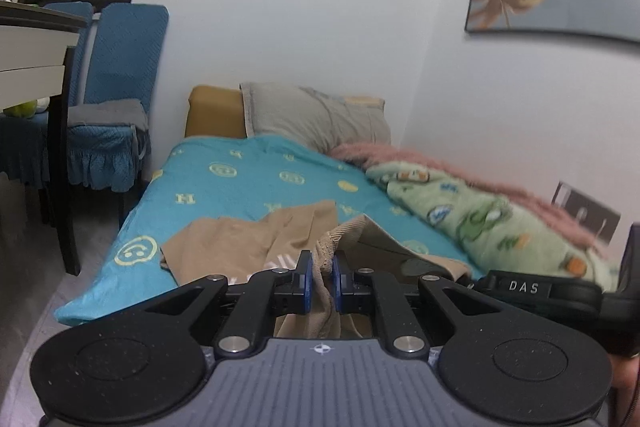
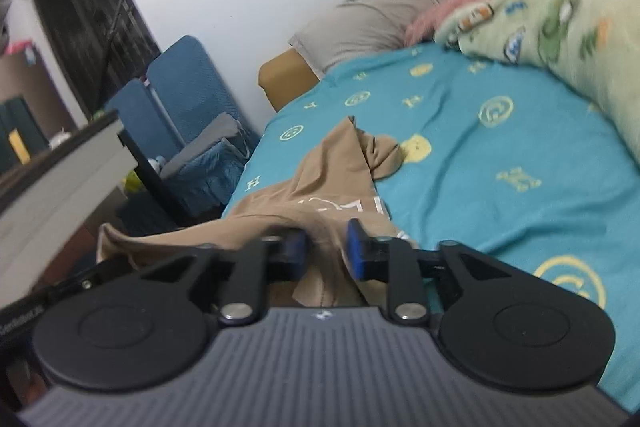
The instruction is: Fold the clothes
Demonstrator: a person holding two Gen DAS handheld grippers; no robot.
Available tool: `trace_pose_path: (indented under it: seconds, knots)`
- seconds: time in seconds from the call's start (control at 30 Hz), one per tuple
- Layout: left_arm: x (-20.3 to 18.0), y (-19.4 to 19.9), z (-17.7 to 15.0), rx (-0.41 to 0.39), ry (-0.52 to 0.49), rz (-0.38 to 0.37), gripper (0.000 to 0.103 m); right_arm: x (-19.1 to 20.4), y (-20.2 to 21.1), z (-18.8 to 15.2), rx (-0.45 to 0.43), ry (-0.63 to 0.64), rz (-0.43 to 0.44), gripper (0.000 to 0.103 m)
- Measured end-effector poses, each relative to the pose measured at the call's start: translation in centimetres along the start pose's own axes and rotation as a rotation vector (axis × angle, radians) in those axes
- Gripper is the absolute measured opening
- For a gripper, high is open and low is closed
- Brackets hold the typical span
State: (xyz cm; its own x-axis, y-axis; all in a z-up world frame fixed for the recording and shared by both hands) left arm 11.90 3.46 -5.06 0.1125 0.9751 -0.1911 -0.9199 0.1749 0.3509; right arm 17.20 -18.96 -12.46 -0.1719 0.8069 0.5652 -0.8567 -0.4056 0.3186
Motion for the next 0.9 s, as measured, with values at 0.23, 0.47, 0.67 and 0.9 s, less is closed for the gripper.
trace_pose_path:
  seconds: [0.23,0.47,0.67,0.9]
  knots:
    - [1.4,0.9,0.8,-0.047,0.088,-0.039,0.011,-1.4,0.2,0.2,-0.005,-0.083,-0.014,0.093]
    - [0.8,1.7,1.1,-0.088,0.096,-0.087,0.011,-2.8,-1.5,-2.0,0.095,-0.102,-0.086,0.093]
    - [0.3,3.0,1.4,-0.130,0.129,-0.132,0.011,-4.2,-0.4,-1.6,0.030,-0.061,-0.240,0.093]
    - [-0.8,4.3,1.6,-0.178,0.120,-0.165,0.011,-5.2,-1.0,-2.4,0.144,-0.072,-0.267,0.093]
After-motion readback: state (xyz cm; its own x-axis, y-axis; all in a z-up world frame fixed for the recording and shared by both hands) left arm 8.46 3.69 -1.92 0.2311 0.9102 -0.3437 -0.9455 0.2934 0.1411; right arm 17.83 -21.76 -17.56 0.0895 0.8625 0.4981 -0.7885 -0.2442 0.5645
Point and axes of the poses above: each gripper's, at about its wrist camera, not at the fingertips, and y roughly against the way its jaws point, x to its left, z to its top, the point moved 7 cm from there along -y, roughly the way its jaws point, and after that the axes turned 8 degrees about z, right-handed, at the moved point
